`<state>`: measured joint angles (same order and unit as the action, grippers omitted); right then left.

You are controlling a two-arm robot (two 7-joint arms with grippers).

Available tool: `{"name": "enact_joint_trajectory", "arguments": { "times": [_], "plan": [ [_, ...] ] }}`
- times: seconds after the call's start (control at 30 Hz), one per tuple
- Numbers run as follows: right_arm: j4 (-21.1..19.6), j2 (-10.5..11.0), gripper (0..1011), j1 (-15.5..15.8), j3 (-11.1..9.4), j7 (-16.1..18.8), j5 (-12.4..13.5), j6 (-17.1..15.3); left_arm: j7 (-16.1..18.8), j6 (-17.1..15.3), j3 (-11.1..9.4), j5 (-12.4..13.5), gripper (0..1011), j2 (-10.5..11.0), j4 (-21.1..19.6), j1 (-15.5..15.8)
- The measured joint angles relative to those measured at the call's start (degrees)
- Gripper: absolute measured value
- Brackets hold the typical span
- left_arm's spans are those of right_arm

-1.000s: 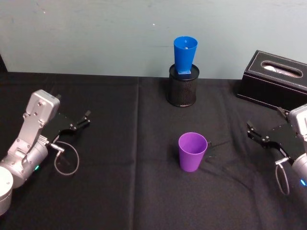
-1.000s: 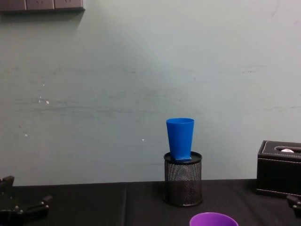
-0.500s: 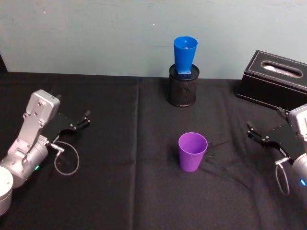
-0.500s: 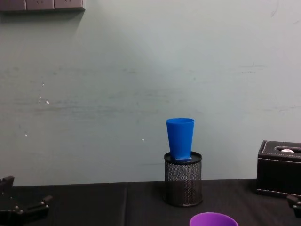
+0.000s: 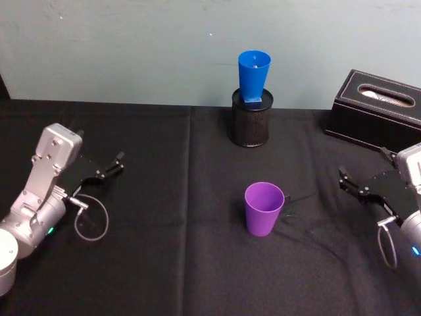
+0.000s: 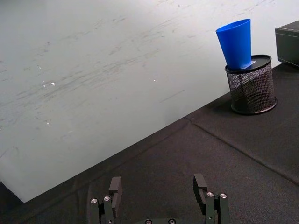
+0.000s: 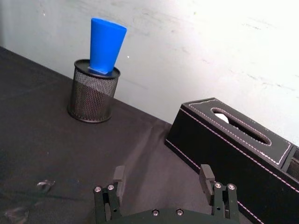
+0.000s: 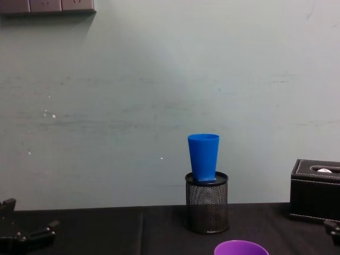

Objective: Pick up one cup with a gripper and tap it against the other cup.

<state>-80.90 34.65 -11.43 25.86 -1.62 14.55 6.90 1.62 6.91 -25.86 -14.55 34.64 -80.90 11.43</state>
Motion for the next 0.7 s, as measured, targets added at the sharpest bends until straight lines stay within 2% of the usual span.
{"name": "enact_joint_trajectory", "arguments": {
  "times": [0.2, 0.3, 0.33, 0.4, 0.43, 0.5, 0.53, 0.7],
  "plan": [
    [-1.98, 1.22, 1003, 1.36, -2.83, 2.96, 2.58, 2.46, 0.00, 0.00, 0.00, 0.00, 1005, 0.00, 0.00, 0.00],
    [-3.50, 2.48, 1003, 3.06, -4.28, 6.43, 5.63, 3.74, 0.00, 0.00, 0.00, 0.00, 1005, 0.00, 0.00, 0.00],
    [-4.10, 3.41, 1002, 4.10, -4.84, 9.01, 7.60, 4.44, 0.00, 0.00, 0.00, 0.00, 1005, 0.00, 0.00, 0.00],
    [-4.62, 4.44, 1002, 5.13, -5.16, 12.31, 9.49, 5.04, 0.00, 0.00, 0.00, 0.00, 1005, 0.00, 0.00, 0.00],
    [-4.96, 5.45, 1003, 5.99, -5.33, 15.62, 11.39, 5.61, 0.00, 0.00, 0.00, 0.00, 1005, 0.00, 0.00, 0.01],
    [-5.22, 6.53, 1003, 6.85, -5.37, 19.37, 13.33, 6.31, 0.00, 0.00, 0.00, 0.00, 1005, 0.00, 0.00, 0.00],
    [-5.30, 7.53, 1002, 7.54, -5.22, 23.77, 15.29, 7.21, 0.00, 0.00, 0.00, 0.00, 1005, 0.00, 0.00, 0.00],
    [-4.61, 9.19, 1002, 8.20, -3.81, 34.91, 18.76, 9.59, 0.00, 0.00, 0.00, 0.00, 1005, 0.00, 0.00, 0.00]
  ]
}}
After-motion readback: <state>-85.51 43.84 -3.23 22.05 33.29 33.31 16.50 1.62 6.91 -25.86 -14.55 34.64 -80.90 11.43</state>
